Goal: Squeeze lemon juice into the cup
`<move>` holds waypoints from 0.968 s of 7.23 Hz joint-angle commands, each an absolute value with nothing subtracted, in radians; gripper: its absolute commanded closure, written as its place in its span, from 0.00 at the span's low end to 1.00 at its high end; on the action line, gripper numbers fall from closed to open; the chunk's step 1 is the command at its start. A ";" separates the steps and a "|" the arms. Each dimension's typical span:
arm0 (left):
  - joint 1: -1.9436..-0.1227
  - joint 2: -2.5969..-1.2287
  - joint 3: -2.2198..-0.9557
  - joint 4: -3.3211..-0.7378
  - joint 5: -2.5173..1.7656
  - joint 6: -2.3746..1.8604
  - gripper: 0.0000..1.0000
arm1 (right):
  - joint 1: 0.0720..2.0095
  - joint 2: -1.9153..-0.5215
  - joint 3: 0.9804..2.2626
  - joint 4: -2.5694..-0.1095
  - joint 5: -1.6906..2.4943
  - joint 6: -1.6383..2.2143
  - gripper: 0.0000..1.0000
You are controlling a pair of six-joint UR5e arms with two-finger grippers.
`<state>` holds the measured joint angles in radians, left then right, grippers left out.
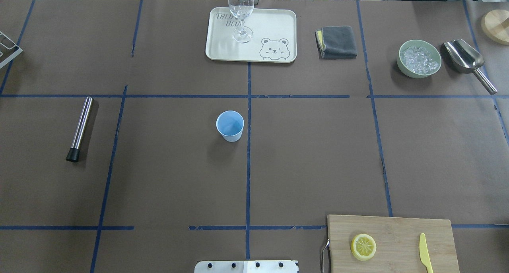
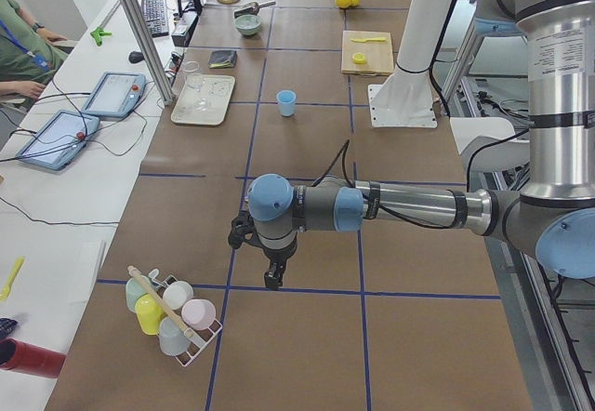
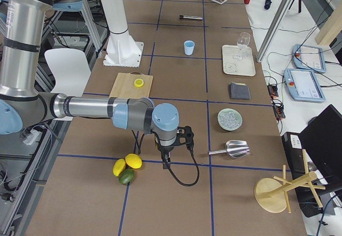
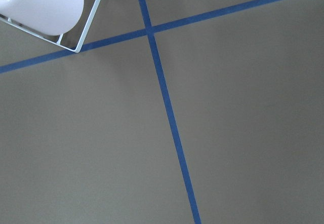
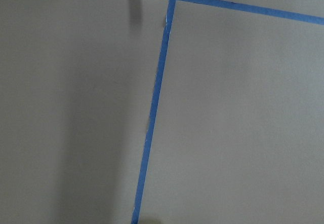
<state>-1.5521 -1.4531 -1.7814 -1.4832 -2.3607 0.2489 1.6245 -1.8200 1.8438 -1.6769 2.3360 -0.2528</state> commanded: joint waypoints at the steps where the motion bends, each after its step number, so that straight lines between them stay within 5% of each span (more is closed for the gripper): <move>1: -1.555 -1.457 -1.796 -1.483 -2.361 0.256 0.00 | 1.624 -1.818 1.847 -1.677 2.338 -0.252 0.00; 7: -1.555 -1.450 -1.787 -1.482 -2.359 0.252 0.00 | 1.623 -1.812 1.940 -1.677 2.350 -0.250 0.00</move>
